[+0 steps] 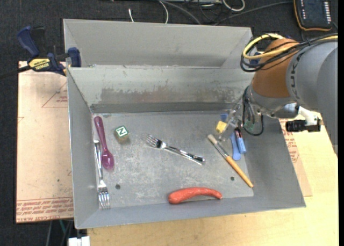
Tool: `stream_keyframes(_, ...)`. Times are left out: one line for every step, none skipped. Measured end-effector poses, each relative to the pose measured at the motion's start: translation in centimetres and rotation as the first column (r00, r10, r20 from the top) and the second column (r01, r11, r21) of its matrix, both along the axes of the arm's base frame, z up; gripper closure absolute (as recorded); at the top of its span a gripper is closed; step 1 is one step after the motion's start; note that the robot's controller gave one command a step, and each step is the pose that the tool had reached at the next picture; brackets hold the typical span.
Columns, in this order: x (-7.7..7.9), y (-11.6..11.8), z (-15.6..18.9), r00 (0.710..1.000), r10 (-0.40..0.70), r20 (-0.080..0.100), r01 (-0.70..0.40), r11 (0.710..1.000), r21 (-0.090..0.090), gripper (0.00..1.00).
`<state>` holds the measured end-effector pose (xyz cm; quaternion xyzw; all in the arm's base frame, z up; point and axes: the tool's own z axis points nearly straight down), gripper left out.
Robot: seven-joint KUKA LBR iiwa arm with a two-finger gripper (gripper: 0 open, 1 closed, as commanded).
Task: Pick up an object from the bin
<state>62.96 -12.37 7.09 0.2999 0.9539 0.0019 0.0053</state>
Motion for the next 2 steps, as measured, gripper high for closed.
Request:
stream_keyframes(0.0,0.0,0.0,1.000,0.000,0.000,0.000,1.000,0.000,1.00)
stream_keyframes(-0.1,0.0,2.1,1.000,0.002,-0.002,-0.002,1.000,0.001,1.00)
